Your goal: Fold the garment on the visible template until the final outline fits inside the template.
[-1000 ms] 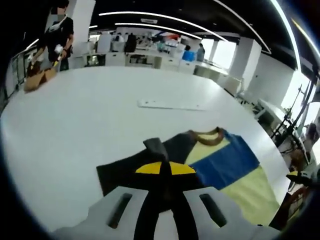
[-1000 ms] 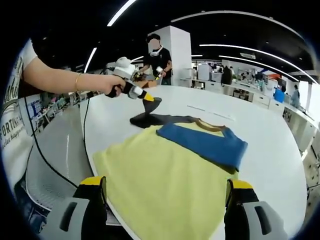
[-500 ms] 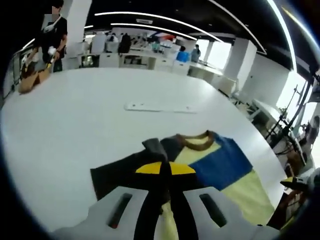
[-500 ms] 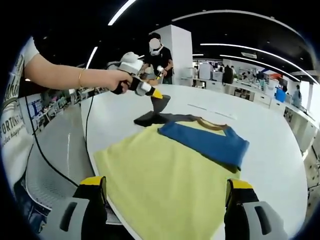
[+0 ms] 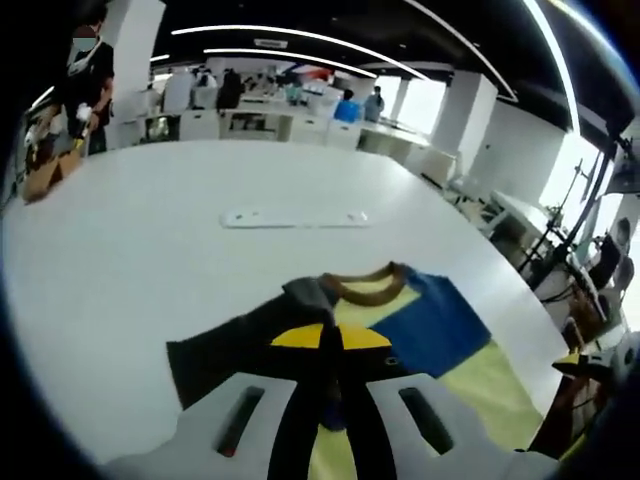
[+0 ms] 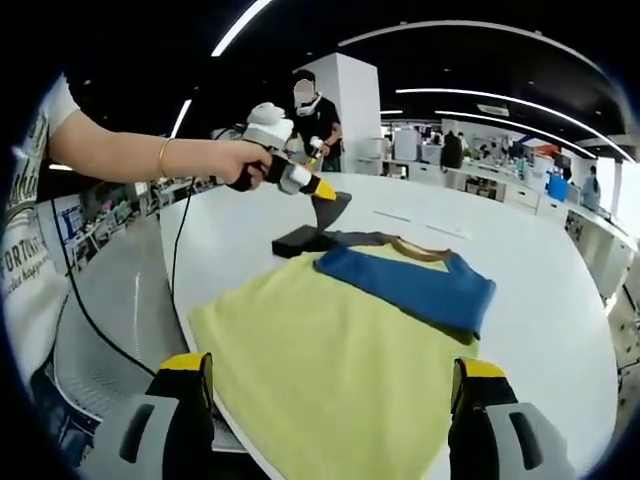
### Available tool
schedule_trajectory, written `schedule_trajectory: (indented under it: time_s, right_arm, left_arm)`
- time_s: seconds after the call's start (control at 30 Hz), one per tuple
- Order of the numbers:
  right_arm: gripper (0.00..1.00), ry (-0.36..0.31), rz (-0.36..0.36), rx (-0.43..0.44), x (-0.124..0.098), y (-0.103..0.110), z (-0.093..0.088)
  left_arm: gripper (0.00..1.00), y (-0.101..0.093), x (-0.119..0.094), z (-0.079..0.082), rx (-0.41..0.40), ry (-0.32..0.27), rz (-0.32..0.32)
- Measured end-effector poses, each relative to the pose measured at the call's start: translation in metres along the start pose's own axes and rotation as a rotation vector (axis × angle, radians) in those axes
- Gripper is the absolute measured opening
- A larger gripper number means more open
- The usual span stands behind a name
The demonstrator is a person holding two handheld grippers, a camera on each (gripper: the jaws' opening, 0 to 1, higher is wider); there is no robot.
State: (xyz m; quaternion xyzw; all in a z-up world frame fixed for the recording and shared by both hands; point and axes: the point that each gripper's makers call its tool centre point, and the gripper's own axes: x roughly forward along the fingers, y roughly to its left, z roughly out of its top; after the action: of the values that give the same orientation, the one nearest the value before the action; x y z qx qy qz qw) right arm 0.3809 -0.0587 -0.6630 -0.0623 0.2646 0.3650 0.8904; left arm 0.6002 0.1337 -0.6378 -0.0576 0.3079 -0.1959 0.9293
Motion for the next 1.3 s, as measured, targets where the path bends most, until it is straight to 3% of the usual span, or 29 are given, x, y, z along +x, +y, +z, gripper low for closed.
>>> schedule_trajectory:
  time_s: [0.63, 1.3]
  right_arm:
    - [0.99, -0.048, -0.016, 0.025, -0.007, -0.005, 0.009]
    - [0.99, -0.062, -0.036, 0.046, -0.015, -0.012, 0.004]
  left_arm:
    - [0.00, -0.029, 0.008, 0.009, 0.018, -0.008, -0.053]
    - [0.00, -0.079, 0.031, 0.010, 0.056, 0.006, -0.139]
